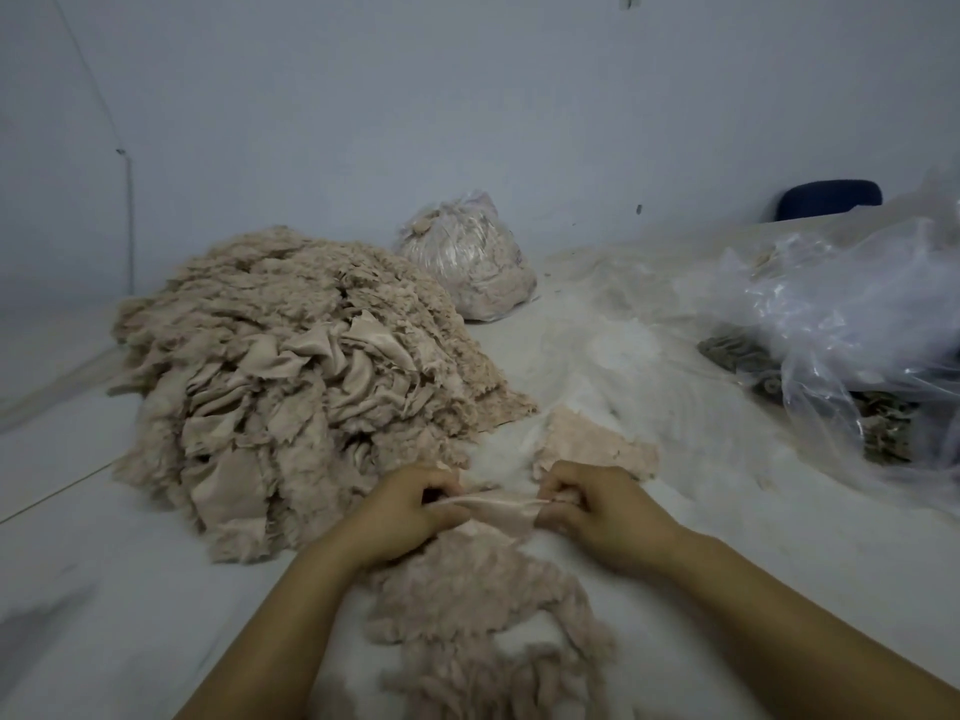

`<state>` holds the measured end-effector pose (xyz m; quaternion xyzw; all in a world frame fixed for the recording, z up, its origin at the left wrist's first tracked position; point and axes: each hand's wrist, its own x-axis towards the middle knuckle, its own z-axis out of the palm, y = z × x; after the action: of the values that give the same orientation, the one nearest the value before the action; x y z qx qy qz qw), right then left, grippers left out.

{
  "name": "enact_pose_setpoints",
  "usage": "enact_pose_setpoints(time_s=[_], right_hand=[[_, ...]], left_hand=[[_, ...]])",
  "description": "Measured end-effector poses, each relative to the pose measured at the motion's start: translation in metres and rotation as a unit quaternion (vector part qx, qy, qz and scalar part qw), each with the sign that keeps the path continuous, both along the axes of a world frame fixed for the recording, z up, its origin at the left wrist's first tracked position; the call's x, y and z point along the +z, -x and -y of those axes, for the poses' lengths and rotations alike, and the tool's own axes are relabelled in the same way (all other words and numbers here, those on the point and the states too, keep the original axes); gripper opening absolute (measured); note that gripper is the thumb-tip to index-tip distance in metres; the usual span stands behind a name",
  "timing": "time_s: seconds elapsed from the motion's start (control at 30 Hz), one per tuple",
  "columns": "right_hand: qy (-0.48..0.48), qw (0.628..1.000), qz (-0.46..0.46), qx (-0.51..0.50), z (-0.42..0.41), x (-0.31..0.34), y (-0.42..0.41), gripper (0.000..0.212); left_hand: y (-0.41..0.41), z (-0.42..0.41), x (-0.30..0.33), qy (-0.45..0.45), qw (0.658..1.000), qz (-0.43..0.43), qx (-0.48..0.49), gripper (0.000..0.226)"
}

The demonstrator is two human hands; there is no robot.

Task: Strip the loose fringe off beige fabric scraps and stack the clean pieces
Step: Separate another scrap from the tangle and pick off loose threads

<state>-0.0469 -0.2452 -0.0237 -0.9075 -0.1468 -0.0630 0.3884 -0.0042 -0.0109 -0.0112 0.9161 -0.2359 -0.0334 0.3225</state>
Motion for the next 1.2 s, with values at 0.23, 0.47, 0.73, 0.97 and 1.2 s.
enact_pose_setpoints(time_s=[0.23,0.47,0.73,0.97,1.2], right_hand=[[-0.084,0.985,-0.142,0.045,0.018,0.011,0.013,0.064],[-0.361,0.913,-0.189,0.012,-0.035,0.010,0.006,0.038],[-0.473,0.852,-0.224,0.004,-0.027,0.001,0.006,0.015],[-0.392,0.885,-0.249,0.024,-0.026,0.015,0.006,0.063],[-0.345,0.924,-0.163,-0.020,-0.037,0.016,-0.001,0.015]], left_hand=[[0.008,0.001,0.006,0.145,0.984,-0.097,-0.021,0.026],[0.022,0.030,0.009,0.272,0.954,-0.110,-0.060,0.026],[0.009,0.024,0.009,0.399,0.907,-0.087,0.097,0.014],[0.009,0.042,0.007,0.231,0.971,-0.055,-0.033,0.021],[0.003,0.046,0.001,0.361,0.918,0.096,0.134,0.019]])
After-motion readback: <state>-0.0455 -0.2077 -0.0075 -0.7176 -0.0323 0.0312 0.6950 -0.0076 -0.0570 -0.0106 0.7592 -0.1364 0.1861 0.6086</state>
